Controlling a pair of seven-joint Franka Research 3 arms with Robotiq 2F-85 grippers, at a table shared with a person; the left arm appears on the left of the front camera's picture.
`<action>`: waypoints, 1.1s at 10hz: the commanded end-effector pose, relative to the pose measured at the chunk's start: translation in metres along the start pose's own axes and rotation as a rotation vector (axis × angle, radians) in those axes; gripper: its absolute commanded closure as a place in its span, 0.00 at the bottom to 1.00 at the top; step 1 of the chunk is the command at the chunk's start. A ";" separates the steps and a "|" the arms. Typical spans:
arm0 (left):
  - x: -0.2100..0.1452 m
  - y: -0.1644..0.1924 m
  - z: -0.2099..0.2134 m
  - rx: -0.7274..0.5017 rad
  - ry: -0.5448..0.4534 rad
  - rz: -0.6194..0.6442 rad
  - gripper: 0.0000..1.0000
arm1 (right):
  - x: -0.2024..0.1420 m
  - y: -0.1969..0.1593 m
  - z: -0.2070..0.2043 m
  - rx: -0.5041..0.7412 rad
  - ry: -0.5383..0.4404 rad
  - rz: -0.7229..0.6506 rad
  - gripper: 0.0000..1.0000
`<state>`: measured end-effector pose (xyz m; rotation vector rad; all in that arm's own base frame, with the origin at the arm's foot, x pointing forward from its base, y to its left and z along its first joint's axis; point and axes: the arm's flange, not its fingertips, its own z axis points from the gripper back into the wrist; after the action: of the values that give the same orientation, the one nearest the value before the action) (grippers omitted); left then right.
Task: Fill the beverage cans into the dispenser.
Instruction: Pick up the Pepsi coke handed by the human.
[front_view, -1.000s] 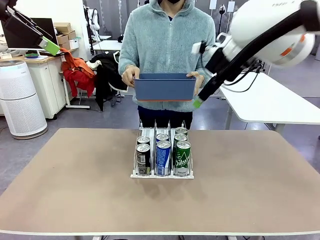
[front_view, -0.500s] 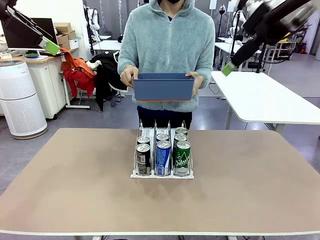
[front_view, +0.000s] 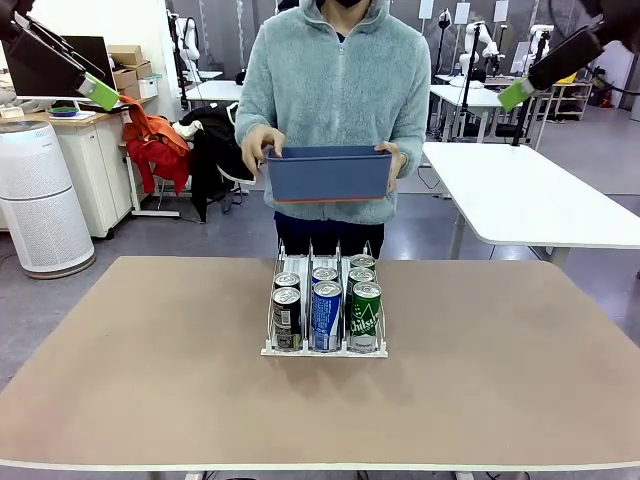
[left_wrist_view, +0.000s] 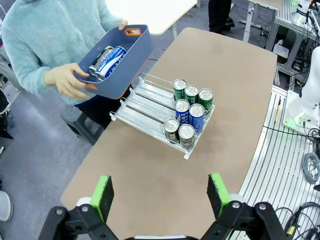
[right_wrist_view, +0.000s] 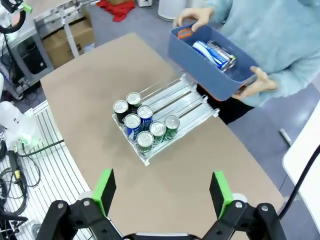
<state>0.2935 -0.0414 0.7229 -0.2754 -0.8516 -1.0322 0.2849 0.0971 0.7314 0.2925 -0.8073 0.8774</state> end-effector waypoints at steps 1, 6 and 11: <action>-0.001 0.000 0.000 -0.003 0.001 0.000 0.00 | -0.005 0.001 0.004 -0.073 0.022 -0.050 0.00; -0.001 0.000 0.000 -0.003 0.001 0.000 0.00 | -0.005 0.002 0.012 -0.054 0.009 -0.030 0.00; -0.001 0.000 0.000 -0.003 0.001 0.000 0.00 | 0.037 -0.024 0.053 -0.004 0.083 -0.035 0.00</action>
<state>0.2935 -0.0414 0.7229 -0.2754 -0.8516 -1.0322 0.2756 0.0807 0.7791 0.2540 -0.7710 0.8457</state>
